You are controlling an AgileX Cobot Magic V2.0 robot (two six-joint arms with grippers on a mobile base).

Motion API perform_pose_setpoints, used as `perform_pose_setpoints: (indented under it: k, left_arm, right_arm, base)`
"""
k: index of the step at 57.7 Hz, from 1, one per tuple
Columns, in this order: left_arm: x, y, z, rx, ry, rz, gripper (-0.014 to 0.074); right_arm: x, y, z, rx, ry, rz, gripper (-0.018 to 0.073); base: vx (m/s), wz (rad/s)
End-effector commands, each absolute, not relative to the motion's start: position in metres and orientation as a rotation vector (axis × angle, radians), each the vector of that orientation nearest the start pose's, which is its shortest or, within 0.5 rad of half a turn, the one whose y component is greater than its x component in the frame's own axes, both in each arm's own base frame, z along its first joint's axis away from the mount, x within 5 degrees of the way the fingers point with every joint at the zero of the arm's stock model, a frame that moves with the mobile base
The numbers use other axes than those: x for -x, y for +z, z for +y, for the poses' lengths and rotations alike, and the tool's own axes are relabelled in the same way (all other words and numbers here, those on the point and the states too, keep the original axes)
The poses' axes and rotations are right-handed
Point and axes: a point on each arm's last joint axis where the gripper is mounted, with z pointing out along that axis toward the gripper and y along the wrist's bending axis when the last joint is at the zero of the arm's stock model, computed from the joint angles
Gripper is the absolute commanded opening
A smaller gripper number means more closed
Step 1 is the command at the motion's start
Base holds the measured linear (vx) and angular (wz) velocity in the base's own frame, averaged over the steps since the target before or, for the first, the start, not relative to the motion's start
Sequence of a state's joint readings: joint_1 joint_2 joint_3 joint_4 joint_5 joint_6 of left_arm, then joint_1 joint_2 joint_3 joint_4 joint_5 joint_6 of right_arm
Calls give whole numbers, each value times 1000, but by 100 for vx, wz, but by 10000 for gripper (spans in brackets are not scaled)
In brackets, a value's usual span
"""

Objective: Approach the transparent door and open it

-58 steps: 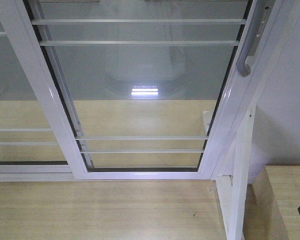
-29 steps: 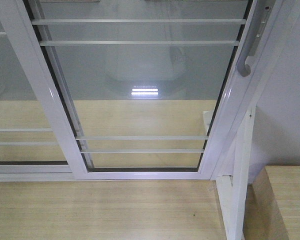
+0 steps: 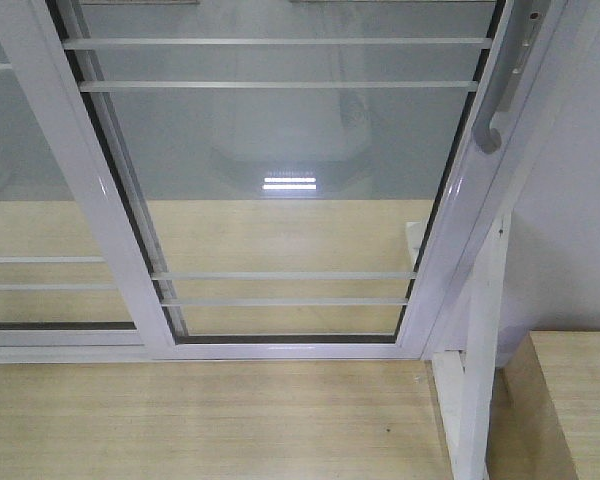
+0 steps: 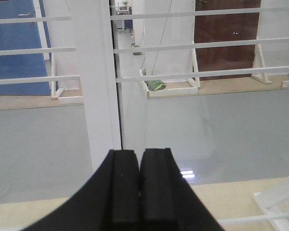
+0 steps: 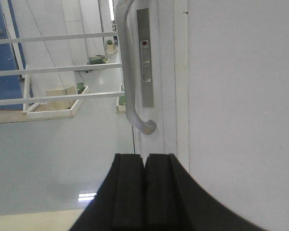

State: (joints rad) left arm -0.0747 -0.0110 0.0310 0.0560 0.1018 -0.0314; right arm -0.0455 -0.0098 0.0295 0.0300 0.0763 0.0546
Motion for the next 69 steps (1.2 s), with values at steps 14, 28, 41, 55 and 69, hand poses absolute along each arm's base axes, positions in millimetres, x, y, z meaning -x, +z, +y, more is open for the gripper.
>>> perform_pose_setpoints:
  k: [14, 28, 41, 55, 69]
  left_arm:
    - [-56, 197, -4, -72, -51, 1521, -6]
    - [-56, 197, -4, -72, -51, 1521, -6]
    - [-56, 197, -4, -72, -51, 1521, -6]
    - [-57, 197, -4, -71, -49, 1533, -6]
    - [-57, 197, -5, -73, -51, 1533, -6]
  right_arm:
    - [-56, 204, -3, -94, 21, 1476, -6]
    - [-56, 204, -3, -94, 21, 1476, -6]
    - [-56, 204, -3, -94, 21, 1476, -6]
    - [-58, 204, -3, -94, 22, 1493, -6]
    - [-59, 200, -2, -90, 28, 1544, -6]
  base:
    - [1, 0]
    - [4, -2]
    - [6, -2]
    - [7, 1]
    - [-1, -1]
